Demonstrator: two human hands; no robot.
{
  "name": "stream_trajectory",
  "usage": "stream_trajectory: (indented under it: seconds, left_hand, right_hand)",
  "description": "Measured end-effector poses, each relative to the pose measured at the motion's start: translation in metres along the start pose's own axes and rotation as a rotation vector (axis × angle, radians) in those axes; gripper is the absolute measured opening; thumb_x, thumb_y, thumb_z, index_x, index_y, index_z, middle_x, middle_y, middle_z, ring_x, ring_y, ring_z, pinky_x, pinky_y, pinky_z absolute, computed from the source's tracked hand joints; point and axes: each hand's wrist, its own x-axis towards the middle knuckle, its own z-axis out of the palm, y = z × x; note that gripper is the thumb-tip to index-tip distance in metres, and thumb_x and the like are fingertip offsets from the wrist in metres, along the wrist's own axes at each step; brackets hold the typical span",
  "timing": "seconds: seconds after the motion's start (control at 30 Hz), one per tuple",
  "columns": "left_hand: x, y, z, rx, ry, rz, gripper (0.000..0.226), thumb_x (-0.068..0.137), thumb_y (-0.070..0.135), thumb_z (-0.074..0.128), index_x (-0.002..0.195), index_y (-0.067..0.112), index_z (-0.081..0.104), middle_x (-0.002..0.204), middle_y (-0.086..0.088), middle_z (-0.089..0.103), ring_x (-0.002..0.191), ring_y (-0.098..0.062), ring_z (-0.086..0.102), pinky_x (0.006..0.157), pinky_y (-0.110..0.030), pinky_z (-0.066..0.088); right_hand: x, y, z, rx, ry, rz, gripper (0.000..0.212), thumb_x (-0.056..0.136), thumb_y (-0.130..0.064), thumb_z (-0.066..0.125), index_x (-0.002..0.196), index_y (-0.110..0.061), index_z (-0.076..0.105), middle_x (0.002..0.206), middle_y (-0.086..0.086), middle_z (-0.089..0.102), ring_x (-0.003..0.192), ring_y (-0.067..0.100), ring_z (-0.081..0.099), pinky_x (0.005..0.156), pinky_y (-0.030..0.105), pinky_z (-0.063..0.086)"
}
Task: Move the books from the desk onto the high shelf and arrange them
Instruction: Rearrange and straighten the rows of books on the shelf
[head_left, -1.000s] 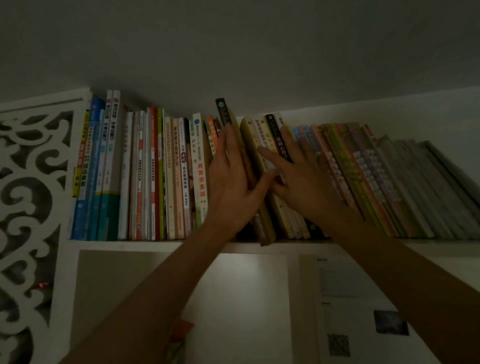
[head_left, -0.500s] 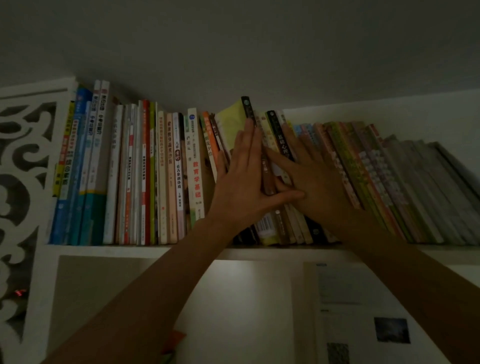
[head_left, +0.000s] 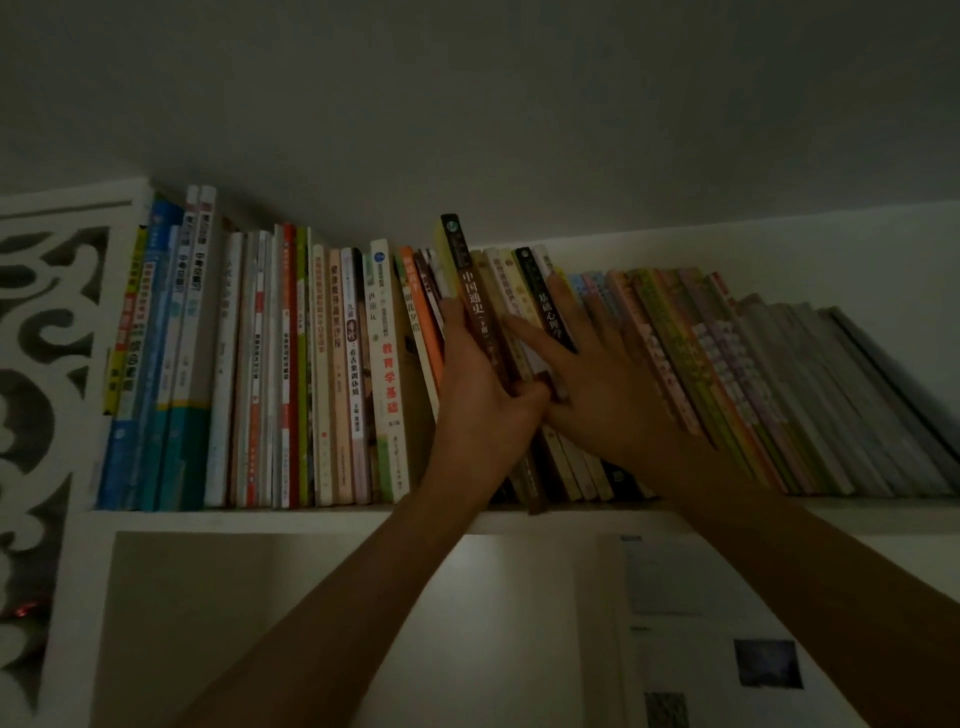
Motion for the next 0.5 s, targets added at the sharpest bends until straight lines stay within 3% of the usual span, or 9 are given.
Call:
stream_trajectory:
  seconds: [0.07,0.23,0.37,0.43,0.5]
  left_hand:
    - [-0.0031,0.0033,0.0011,-0.072,-0.002,-0.039,0.090,0.080,-0.012,0.057,0.148,0.019,0.007,0.133,0.008,0.042,0.119,0.001,0.043,0.099,-0.015,0.039]
    - [-0.0057,0.0085,-0.0003,-0.111,-0.002,-0.044,0.086,0.081,-0.013,0.053,0.148,0.018,0.009,0.137,0.003,0.045,0.122,-0.006,0.047,0.098,-0.026,0.046]
    - [-0.0061,0.0068,0.0023,-0.050,0.190,-0.104,0.070,0.087,-0.001,0.055,0.144,0.023,0.020,0.134,0.003,0.046,0.122,-0.010,0.046,0.102,-0.033,0.045]
    - [-0.0058,0.0080,0.0023,-0.031,0.218,-0.150,0.063,0.092,0.006,0.051,0.145,0.023,0.022,0.137,0.002,0.045,0.117,-0.007,0.048,0.101,-0.027,0.043]
    - [-0.0059,0.0128,-0.0003,-0.095,0.209,-0.177,0.054,0.097,0.010,0.043,0.146,0.022,0.024,0.132,0.002,0.049,0.104,0.000,0.051,0.090,-0.015,0.044]
  right_hand:
    - [0.0013,-0.0026,-0.0026,0.011,-0.013,0.008,0.081,0.068,-0.073,0.009,0.145,-0.047,0.006,0.156,-0.005,-0.020,0.144,0.036,-0.006,0.112,0.061,0.007]
    - [0.0027,0.0014,-0.0061,0.007,-0.019,0.003,0.080,0.066,-0.075,0.011,0.141,-0.050,-0.002,0.151,-0.011,-0.024,0.144,0.035,-0.003,0.113,0.060,0.009]
    - [0.0015,0.0040,-0.0046,0.030,0.026,-0.022,0.070,0.073,-0.072,0.017,0.137,-0.050,0.000,0.149,-0.011,-0.022,0.144,0.035,0.002,0.112,0.060,0.015]
    - [0.0015,0.0031,-0.0051,0.029,0.018,-0.018,0.066,0.078,-0.069,0.025,0.137,-0.052,0.002,0.149,-0.013,-0.023,0.145,0.034,-0.001,0.112,0.060,0.015]
    - [0.0016,0.0008,-0.0058,0.058,0.002,-0.013,0.066,0.081,-0.060,0.034,0.139,-0.051,0.005,0.148,-0.014,-0.024,0.145,0.034,-0.005,0.112,0.061,0.012]
